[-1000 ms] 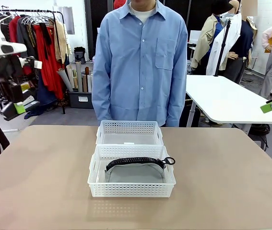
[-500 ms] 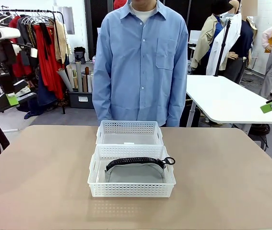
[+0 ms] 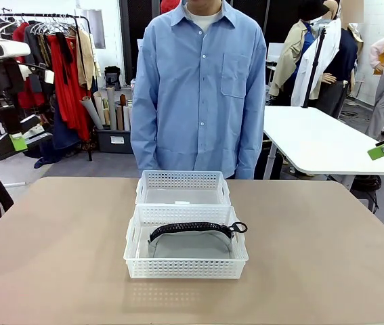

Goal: Distribute items into two baskets.
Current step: Pick up the Stapler that the person points to, then place the picked Stapler into the Organizing basket as instructed by the person.

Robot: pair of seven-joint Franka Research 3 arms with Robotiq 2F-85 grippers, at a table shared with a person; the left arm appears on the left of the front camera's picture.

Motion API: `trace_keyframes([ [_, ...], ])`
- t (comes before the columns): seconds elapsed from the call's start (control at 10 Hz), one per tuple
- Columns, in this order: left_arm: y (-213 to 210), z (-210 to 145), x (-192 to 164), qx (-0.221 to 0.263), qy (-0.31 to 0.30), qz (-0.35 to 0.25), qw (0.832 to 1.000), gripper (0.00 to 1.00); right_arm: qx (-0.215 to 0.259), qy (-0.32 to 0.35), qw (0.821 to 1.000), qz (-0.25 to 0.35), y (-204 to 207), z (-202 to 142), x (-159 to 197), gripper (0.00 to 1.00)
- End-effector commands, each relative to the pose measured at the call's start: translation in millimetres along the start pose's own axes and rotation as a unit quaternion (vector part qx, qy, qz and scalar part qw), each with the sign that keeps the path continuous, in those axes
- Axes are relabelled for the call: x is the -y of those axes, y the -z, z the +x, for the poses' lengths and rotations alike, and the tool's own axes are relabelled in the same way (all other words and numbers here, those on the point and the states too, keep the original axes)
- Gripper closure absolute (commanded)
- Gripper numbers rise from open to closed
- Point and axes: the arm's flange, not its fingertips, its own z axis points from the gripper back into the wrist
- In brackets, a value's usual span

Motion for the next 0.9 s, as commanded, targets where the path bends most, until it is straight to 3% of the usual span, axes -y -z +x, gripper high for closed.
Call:
trace_keyframes([
  [0.0, -3.5, -1.5, -1.2, 0.002, -0.005, 0.003, 1.000, 1.00, 0.003, -0.003, 1.000, 0.003, 0.8, 0.2, -0.6, 0.00],
  [0.8, -3.5, -1.5, -1.2, 0.002, -0.005, 0.003, 1.000, 1.00, 0.003, -0.003, 1.000, 0.003, 0.8, 0.2, -0.6, 0.00],
])
